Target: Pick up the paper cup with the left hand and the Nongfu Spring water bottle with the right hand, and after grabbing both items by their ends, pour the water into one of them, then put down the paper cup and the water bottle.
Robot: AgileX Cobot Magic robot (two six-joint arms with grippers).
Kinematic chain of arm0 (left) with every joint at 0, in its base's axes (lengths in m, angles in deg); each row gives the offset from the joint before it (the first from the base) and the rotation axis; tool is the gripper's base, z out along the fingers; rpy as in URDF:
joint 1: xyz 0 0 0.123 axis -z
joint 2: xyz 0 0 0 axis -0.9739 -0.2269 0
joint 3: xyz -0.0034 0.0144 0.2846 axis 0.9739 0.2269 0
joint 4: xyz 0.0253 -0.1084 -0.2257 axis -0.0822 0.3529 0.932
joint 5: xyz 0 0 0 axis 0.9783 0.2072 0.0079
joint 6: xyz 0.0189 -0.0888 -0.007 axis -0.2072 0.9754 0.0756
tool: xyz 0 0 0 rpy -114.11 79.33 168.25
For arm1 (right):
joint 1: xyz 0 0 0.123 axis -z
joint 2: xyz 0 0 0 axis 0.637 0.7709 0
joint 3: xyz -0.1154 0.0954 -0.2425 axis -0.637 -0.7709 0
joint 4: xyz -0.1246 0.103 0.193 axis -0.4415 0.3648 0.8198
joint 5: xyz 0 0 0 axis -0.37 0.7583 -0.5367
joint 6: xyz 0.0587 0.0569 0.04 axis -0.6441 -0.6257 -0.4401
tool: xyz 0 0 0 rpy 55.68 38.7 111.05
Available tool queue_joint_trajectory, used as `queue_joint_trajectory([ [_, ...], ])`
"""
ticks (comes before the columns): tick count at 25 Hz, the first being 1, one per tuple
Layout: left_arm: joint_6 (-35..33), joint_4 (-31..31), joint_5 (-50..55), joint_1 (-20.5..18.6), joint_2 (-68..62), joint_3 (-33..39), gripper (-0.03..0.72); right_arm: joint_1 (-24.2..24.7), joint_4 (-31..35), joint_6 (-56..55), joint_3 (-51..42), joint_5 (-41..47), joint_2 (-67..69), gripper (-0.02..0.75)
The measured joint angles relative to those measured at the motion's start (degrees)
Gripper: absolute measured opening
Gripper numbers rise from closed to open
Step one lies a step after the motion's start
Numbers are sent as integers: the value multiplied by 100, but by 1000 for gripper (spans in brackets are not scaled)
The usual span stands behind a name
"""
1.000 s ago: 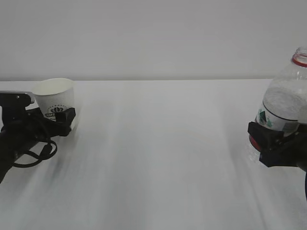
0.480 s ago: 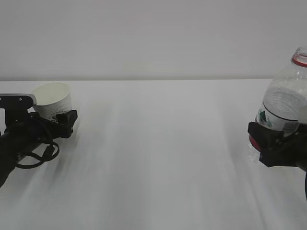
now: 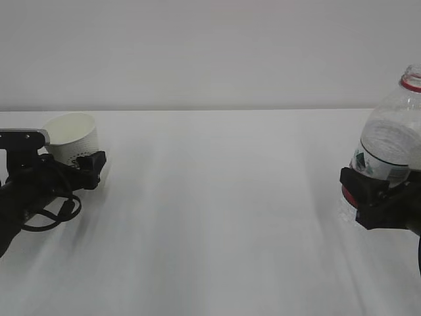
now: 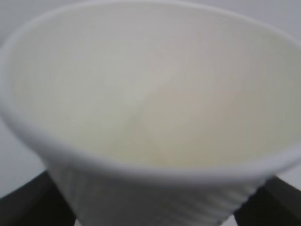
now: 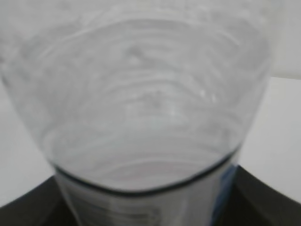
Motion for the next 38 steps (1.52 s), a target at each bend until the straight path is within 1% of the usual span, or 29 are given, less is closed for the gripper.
queue_joint_trajectory([
  [3, 0, 0, 0, 0, 0, 0, 664, 0, 0, 0, 0, 0, 0, 503],
  [8, 12, 0, 0, 0, 0, 0, 609, 0, 0, 0, 0, 0, 0, 503],
  [16, 12, -101, 0, 0, 75, 0, 599, 0, 0, 0, 0, 0, 0, 503],
  [25, 12, -831, 0, 0, 346, 0, 597, 0, 0, 0, 0, 0, 0, 503],
  [30, 52, -1400, 0, 0, 598, 0, 597, 0, 0, 0, 0, 0, 0, 503],
  [33, 353, -1761, 0, 0, 697, 0, 596, 0, 0, 0, 0, 0, 0, 503],
  [38, 868, -2414, 0, 0, 798, 0, 573, 0, 0, 0, 0, 0, 0, 503],
])
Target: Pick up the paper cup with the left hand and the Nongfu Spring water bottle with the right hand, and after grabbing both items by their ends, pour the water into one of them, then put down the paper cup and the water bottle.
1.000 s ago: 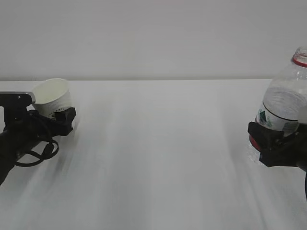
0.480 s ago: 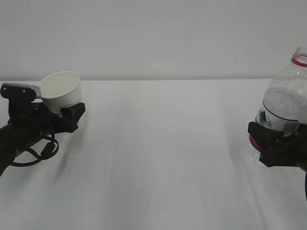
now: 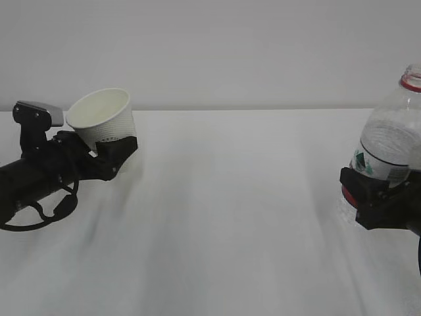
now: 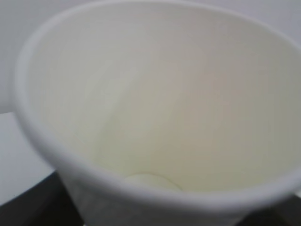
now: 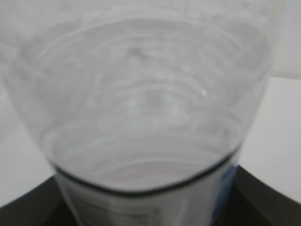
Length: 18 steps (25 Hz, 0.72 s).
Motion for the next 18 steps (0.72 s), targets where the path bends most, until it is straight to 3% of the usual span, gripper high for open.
queue_joint_trajectory([
  [18, 1675, -2895, 10, 0, 189, 0, 564, 0, 0, 0, 0, 0, 0, 503],
])
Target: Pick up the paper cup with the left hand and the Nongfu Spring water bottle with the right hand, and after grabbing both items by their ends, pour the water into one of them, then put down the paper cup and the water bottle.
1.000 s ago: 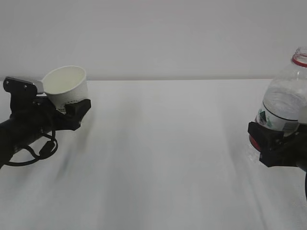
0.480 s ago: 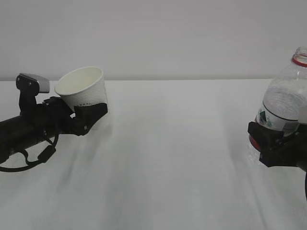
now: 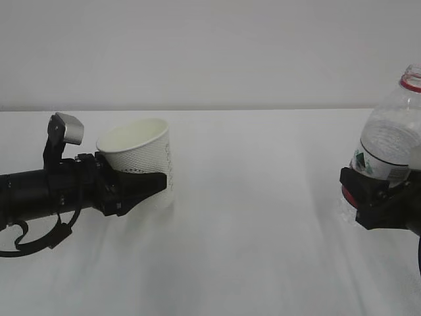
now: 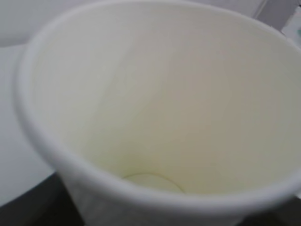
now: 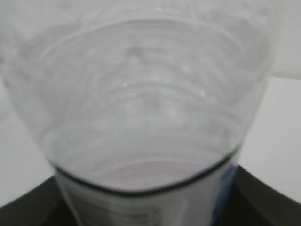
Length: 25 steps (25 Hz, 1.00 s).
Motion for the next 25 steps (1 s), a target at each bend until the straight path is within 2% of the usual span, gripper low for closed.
queue_joint_trajectory([
  [11, 325, -951, 0, 52, 0, 0, 559, 0, 0, 0, 0, 0, 0, 503],
  [17, 337, -1199, 0, 556, 0, -198, 554, 0, 0, 0, 0, 0, 0, 503],
  [21, 337, -1162, 0, 981, 0, -383, 549, 0, 0, -32, 0, 0, 0, 503],
  [25, 337, -1034, 11, 1227, 0, -481, 549, 0, 0, -138, 0, 0, 0, 503],
])
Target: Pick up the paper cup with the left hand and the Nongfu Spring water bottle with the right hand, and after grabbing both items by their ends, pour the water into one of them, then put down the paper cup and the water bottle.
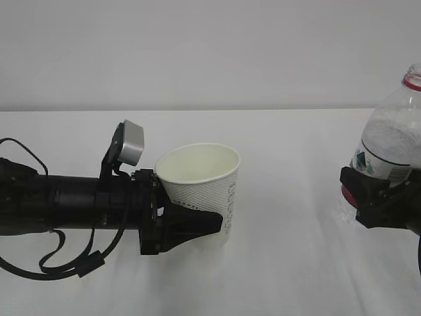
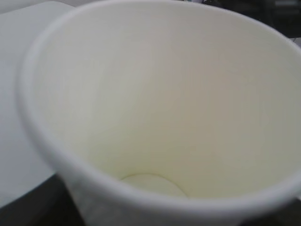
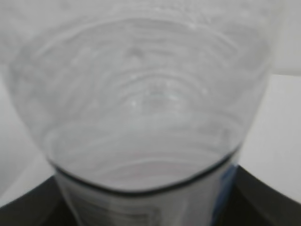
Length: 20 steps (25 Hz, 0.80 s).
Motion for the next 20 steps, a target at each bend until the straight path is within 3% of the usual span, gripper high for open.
queue_joint_trajectory([
  [13, 4, 26, 251, 259, 0, -9, 547, 0, -12, -322, 0, 124, -231, 503],
  [20, 4, 26, 385, 259, 0, -9, 546, 0, -110, -505, -18, 784, -808, 503],
])
